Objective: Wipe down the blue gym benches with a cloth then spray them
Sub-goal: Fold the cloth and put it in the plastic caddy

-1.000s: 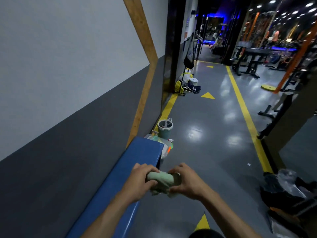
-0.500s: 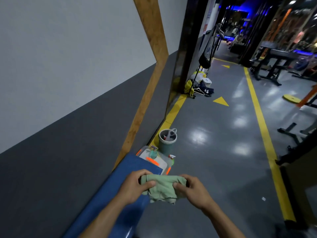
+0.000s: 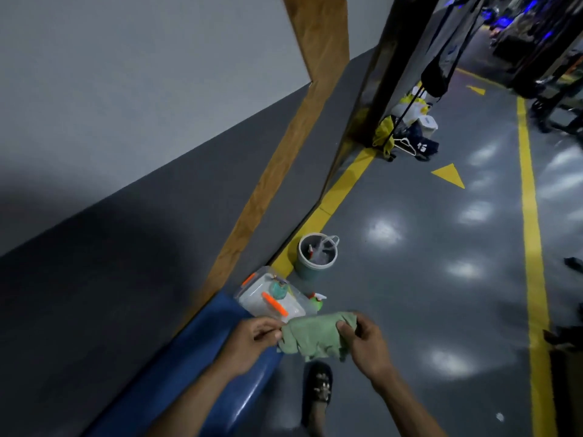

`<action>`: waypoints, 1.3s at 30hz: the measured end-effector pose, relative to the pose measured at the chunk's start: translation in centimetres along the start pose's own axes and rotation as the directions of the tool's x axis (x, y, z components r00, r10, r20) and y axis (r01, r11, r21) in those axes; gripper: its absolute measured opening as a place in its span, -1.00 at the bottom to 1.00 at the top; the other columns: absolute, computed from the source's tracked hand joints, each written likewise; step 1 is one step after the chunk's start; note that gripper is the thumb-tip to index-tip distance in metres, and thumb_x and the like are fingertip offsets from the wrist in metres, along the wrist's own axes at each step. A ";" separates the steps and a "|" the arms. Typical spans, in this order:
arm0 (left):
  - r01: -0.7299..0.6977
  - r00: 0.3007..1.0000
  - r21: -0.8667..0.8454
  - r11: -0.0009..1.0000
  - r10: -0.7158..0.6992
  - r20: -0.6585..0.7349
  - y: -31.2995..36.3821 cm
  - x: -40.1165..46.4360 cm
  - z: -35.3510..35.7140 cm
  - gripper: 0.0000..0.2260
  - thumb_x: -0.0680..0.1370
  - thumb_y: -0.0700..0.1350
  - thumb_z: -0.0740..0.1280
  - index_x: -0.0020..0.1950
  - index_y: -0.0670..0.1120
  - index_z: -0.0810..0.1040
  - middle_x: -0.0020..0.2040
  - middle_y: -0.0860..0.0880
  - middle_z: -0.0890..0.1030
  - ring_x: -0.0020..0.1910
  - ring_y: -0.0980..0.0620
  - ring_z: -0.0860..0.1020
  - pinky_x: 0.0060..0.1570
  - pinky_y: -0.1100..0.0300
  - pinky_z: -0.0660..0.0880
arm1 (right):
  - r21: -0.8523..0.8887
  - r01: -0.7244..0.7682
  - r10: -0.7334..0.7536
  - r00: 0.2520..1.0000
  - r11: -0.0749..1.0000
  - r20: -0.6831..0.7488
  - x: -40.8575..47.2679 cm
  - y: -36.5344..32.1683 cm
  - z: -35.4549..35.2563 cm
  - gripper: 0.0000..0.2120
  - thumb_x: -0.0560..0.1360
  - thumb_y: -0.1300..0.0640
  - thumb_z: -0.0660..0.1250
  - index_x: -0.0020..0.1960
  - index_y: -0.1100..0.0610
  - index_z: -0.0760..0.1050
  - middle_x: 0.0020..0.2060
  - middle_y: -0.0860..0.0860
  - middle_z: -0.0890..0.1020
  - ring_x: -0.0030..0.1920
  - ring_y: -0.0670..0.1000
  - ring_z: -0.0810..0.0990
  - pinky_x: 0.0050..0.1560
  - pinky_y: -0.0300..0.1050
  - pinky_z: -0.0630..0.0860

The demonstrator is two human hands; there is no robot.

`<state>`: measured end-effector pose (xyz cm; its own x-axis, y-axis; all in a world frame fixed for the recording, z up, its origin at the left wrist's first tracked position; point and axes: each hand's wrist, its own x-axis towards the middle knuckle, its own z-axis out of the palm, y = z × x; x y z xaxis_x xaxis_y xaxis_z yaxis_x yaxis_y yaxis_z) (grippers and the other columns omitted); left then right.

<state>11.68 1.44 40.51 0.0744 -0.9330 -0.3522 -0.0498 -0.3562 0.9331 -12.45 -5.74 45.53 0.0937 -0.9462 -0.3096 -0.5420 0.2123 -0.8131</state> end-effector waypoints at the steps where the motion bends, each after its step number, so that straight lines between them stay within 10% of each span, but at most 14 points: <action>1: 0.017 1.000 -0.002 1.000 -0.017 -0.026 -0.3 1.8 0.1 -0.87 0.53 -0.30 0.39 0.01 -0.12 0.65 -0.05 -0.02 0.72 -0.02 0.06 0.66 0.02 0.18 0.57 | -0.017 0.005 -0.004 1.000 1.000 0.021 2.3 0.4 -0.1 -0.91 0.53 0.23 0.41 -0.16 0.13 0.58 -0.33 -0.07 0.64 -0.34 -0.23 0.54 -0.28 -0.35 0.48; 6: 0.101 0.975 -0.020 0.995 -0.103 -0.197 -1.2 8.1 1.4 -0.86 0.50 0.03 0.39 0.01 0.07 0.67 -0.09 0.12 0.70 -0.10 0.10 0.66 -0.06 0.15 0.60 | -0.172 0.023 0.008 0.984 0.985 0.178 13.7 3.0 -0.5 -0.88 0.47 0.18 0.46 -0.15 -0.03 0.59 -0.39 -0.11 0.64 -0.38 -0.18 0.57 -0.30 -0.27 0.49; 14: 0.359 0.837 -0.185 0.915 -0.403 -0.370 -5.2 12.0 5.2 -0.81 0.56 -0.22 0.37 -0.08 0.09 0.60 -0.16 0.32 0.67 -0.08 0.29 0.62 -0.04 0.32 0.52 | -0.457 0.064 0.150 0.896 0.887 0.417 26.1 9.1 0.5 -0.76 0.47 0.24 0.37 -0.08 -0.11 0.59 -0.22 -0.01 0.66 -0.16 0.08 0.63 -0.20 -0.07 0.51; 19: 0.425 0.727 -0.313 0.849 -0.526 -0.441 -10.6 13.9 6.5 -0.94 0.54 -0.13 0.41 -0.11 0.02 0.61 -0.26 0.11 0.67 -0.23 0.24 0.62 -0.16 0.42 0.49 | -0.538 0.080 0.251 0.820 0.839 0.515 30.7 13.7 5.6 -0.80 0.52 0.15 0.32 0.11 0.02 0.63 -0.06 0.08 0.65 -0.02 0.14 0.62 -0.04 -0.03 0.55; 33: 0.458 0.730 -0.337 0.823 -0.564 -0.385 -23.3 21.5 5.5 -0.84 0.61 -0.19 0.30 0.01 0.05 0.62 -0.10 0.03 0.71 -0.08 0.11 0.66 -0.04 0.32 0.55 | -0.696 0.066 0.392 0.786 0.715 0.477 43.8 24.2 18.9 -0.66 0.49 0.17 0.39 0.26 0.08 0.59 0.24 0.07 0.62 0.27 0.13 0.54 0.23 -0.16 0.40; 39: 0.452 0.736 -0.328 0.830 -0.554 -0.389 -27.5 23.6 4.7 -0.82 0.61 -0.19 0.30 -0.01 0.09 0.61 -0.11 0.05 0.71 -0.08 0.13 0.67 -0.01 0.29 0.56 | -0.637 0.298 0.091 0.859 0.711 0.504 48.4 25.4 27.3 -0.60 0.47 0.14 0.42 0.27 0.22 0.47 0.20 0.19 0.58 0.22 0.20 0.53 0.14 -0.05 0.42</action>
<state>10.16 -11.02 6.19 0.4699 -0.4690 -0.7478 0.3187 -0.6999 0.6392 1.09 -39.48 -3.54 0.4520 -0.6704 -0.5885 -0.8892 -0.2865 -0.3567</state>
